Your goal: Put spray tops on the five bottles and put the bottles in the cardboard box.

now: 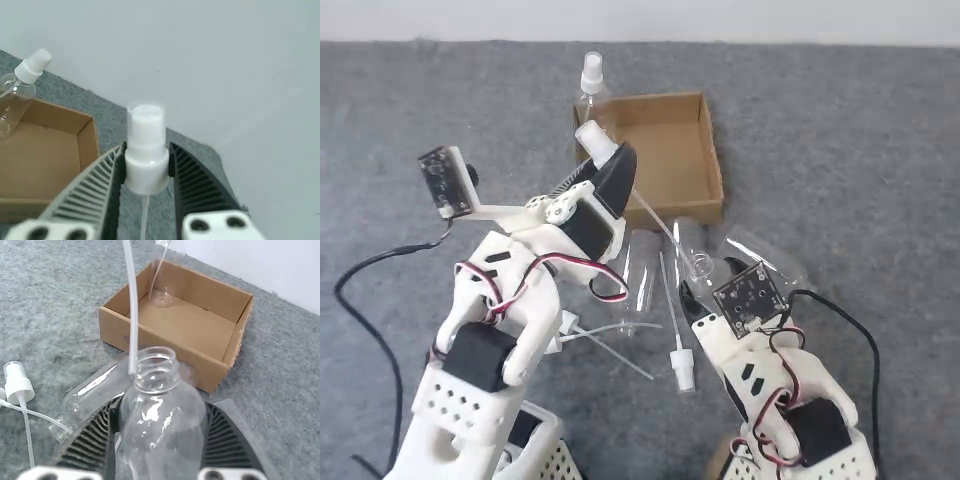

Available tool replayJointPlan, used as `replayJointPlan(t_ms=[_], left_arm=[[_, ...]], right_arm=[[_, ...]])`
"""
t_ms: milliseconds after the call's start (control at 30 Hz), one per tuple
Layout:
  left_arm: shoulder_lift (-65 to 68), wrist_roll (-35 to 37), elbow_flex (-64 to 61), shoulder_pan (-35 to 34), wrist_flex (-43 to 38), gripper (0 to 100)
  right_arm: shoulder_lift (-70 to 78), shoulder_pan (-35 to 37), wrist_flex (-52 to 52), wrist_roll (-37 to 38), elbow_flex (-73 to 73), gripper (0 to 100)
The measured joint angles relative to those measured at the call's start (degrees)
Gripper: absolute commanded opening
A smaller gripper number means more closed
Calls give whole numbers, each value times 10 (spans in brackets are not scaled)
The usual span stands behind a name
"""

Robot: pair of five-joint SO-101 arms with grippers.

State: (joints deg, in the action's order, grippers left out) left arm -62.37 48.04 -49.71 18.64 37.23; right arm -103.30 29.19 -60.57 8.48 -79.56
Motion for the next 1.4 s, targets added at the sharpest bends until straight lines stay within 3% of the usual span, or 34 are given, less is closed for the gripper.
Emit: replayJointPlan(t_ms=[1100, 1400], left_arm=[[0, -20, -37, 0, -28, 11], [0, -20, -37, -40, -28, 11]], right_arm=[[0, 14, 0, 25, -18, 80], [0, 13, 0, 25, -18, 80]])
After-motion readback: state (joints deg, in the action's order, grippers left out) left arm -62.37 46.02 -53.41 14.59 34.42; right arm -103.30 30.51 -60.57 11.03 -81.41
